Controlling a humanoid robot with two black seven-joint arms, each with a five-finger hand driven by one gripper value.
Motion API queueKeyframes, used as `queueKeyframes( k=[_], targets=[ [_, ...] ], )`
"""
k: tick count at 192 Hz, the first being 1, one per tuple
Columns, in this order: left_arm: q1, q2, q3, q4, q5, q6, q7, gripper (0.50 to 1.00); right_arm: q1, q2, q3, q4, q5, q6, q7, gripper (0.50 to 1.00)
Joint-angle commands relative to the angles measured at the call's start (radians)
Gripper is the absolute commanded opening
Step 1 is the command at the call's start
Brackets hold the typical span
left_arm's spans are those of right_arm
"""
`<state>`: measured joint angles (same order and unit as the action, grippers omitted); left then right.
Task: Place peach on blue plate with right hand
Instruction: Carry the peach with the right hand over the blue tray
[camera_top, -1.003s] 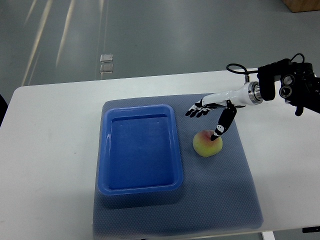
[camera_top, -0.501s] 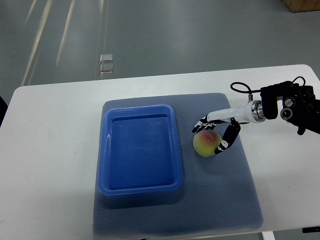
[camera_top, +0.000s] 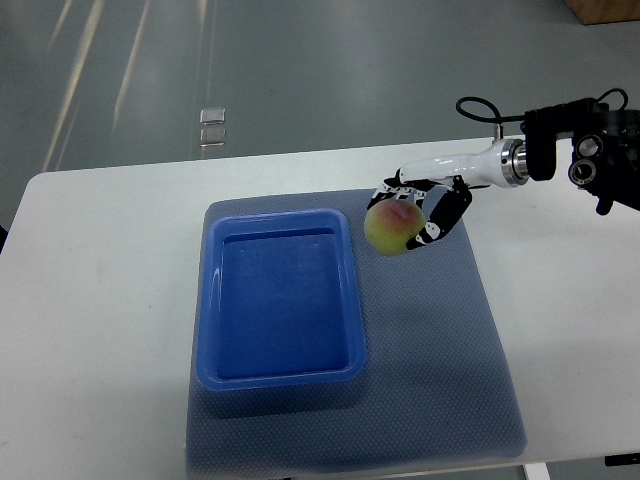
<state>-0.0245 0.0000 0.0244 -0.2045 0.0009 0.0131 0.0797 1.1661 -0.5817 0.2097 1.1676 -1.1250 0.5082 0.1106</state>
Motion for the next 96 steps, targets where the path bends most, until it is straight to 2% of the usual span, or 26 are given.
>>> queueKeyframes(
  k=[1, 13, 14, 16, 25, 34, 35, 37, 64, 79, 89, 90, 96],
  targets=[
    [0.0, 0.0, 0.0, -0.001, 0.002, -0.001, 0.0, 1.0, 0.044, 0.049, -0.015, -0.006, 0.05, -0.011, 0.0, 0.529],
    [0.0, 0.0, 0.0, -0.001, 0.001, -0.001, 0.0, 1.0, 0.046, 0.06, -0.015, -0.008, 0.05, -0.013, 0.0, 0.529],
    [0.0, 0.0, 0.0, -0.001, 0.001, -0.001, 0.0, 1.0, 0.055, 0.118, -0.022, -0.022, 0.048, -0.025, 0.0, 0.531],
    [0.0, 0.0, 0.0, -0.001, 0.001, -0.001, 0.0, 1.0, 0.056, 0.129, -0.027, -0.028, 0.048, -0.028, 0.0, 0.533],
    [-0.003, 0.0, 0.0, -0.001, 0.001, -0.001, 0.0, 1.0, 0.058, 0.174, -0.038, -0.06, 0.048, -0.045, 0.0, 0.535],
    [-0.003, 0.0, 0.0, -0.001, 0.001, -0.001, 0.0, 1.0, 0.058, 0.174, -0.038, -0.06, 0.048, -0.045, 0.0, 0.535],
    [-0.009, 0.0, 0.0, -0.001, 0.001, -0.001, 0.0, 1.0, 0.058, 0.233, -0.056, -0.101, 0.048, -0.059, 0.0, 0.539],
    [-0.009, 0.0, 0.0, -0.001, 0.001, -0.001, 0.0, 1.0, 0.058, 0.249, -0.061, -0.109, 0.047, -0.062, 0.0, 0.541],
    [-0.009, 0.0, 0.0, -0.001, 0.001, -0.001, 0.0, 1.0, 0.05, 0.402, -0.09, -0.212, 0.042, -0.08, 0.0, 0.543],
    [-0.009, 0.0, 0.0, -0.001, 0.001, -0.001, 0.0, 1.0, 0.044, 0.468, -0.102, -0.259, 0.034, -0.097, 0.0, 0.554],
    [-0.009, 0.0, 0.0, -0.001, 0.001, -0.001, 0.0, 1.0, 0.044, 0.468, -0.102, -0.26, 0.034, -0.097, 0.0, 0.554],
    [-0.009, 0.0, 0.0, -0.001, 0.001, -0.001, 0.0, 1.0, 0.04, 0.506, -0.118, -0.288, 0.033, -0.112, 0.0, 0.576],
    [-0.009, 0.0, 0.0, -0.001, 0.001, -0.001, 0.0, 1.0, 0.035, 0.525, -0.127, -0.304, 0.031, -0.122, -0.002, 0.59]
  ],
)
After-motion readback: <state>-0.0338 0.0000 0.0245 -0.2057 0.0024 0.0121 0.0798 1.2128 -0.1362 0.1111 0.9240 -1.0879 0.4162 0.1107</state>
